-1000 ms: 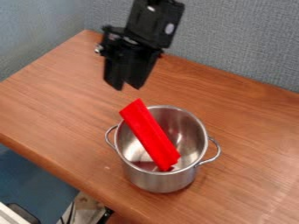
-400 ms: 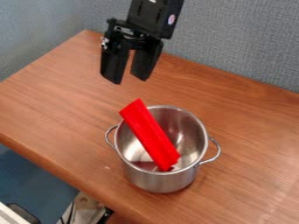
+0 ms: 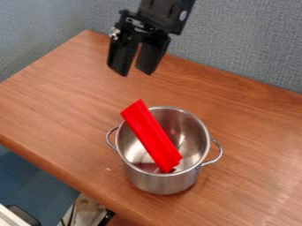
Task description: Put the red object in the metal pot
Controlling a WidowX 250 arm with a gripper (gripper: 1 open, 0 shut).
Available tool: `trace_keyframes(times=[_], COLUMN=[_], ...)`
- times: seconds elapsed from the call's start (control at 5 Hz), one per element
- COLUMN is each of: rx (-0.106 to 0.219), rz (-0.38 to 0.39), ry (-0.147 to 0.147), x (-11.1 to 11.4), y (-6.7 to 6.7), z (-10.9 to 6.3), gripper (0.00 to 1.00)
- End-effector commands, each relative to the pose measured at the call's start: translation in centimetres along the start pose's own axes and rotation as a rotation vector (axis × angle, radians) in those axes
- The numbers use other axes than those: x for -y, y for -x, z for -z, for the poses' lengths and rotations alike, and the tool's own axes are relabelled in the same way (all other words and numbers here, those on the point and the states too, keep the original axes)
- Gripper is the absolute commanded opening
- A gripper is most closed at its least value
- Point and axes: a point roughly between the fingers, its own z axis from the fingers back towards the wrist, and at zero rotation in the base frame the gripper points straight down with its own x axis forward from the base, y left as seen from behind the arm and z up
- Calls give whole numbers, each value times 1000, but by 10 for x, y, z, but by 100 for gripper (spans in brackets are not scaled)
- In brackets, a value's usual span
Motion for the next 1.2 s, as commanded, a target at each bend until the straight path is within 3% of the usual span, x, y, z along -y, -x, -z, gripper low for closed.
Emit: trace_keyframes(times=[0.0,0.2,0.4,0.6,0.8,1.0], rx=[-19,-42,-1,56,89,100], rz=[0,-4,-31,-68,-71,-142], ry=[-54,-136,-103,-77,-86,-42], x=[3,12,26,37,39,46], y=[-16,-30,-20,-1,7,0], z=[3,11,-9,-18,-17,-14], gripper=[100,100,100,100,100,100])
